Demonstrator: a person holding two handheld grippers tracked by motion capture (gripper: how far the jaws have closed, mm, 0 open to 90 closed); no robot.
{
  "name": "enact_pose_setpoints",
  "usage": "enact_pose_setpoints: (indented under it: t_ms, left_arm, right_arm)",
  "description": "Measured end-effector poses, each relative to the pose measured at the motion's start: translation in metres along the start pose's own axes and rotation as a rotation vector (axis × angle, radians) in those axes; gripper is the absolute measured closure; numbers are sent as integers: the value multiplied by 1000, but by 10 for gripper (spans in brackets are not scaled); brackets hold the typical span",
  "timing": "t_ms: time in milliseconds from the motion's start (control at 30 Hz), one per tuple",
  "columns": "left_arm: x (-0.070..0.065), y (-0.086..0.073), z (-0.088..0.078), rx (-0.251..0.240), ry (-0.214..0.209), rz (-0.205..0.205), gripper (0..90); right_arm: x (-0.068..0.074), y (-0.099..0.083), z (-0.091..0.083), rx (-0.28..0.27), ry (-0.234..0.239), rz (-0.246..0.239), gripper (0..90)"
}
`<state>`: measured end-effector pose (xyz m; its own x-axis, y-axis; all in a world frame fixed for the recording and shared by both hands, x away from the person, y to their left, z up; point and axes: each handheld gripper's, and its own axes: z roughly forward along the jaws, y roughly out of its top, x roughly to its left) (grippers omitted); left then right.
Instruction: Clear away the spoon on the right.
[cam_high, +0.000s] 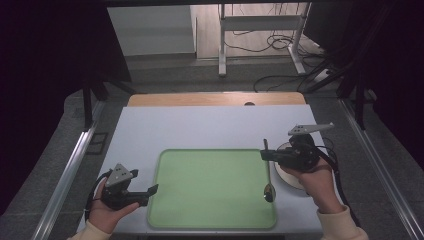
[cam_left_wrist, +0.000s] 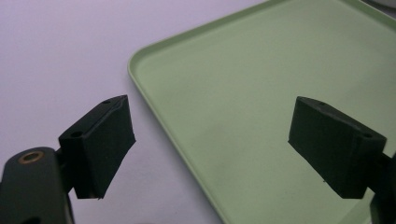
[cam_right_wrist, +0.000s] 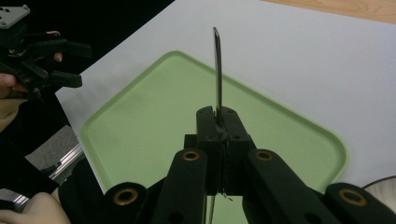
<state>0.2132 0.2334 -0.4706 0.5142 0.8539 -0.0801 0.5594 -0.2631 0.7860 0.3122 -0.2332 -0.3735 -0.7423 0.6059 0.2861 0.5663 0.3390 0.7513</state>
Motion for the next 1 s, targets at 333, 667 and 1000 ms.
enact_pose_setpoints:
  t_ms: [333,667,1000]
  left_arm:
    - [0,0,0,1,0,0,138]
    - [0,0,1,3,-1,0,138]
    - [0,0,0,2,-1,0,138]
  right_arm:
    - [3,-2,10,21,4,6,885]
    - [7,-6,25,60,5,19,884]
    - [9,-11,43,85,-6,44,884]
